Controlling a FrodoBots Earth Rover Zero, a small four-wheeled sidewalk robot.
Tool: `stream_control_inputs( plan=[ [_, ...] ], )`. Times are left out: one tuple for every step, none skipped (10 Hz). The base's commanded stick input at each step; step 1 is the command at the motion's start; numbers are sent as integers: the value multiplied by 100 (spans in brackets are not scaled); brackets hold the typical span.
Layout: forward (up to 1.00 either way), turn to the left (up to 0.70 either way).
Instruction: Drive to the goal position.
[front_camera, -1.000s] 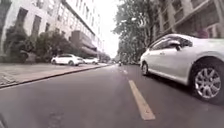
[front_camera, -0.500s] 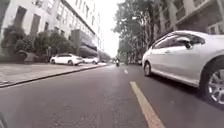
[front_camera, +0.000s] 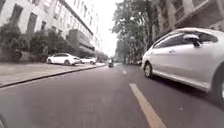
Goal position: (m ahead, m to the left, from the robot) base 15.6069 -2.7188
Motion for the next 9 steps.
stream_control_inputs(
  plan=[
    [70,0],
    [70,0],
    [70,0],
    [70,0],
    [70,0],
    [70,0],
    [70,0],
    [70,0],
    [70,0]
  ],
)
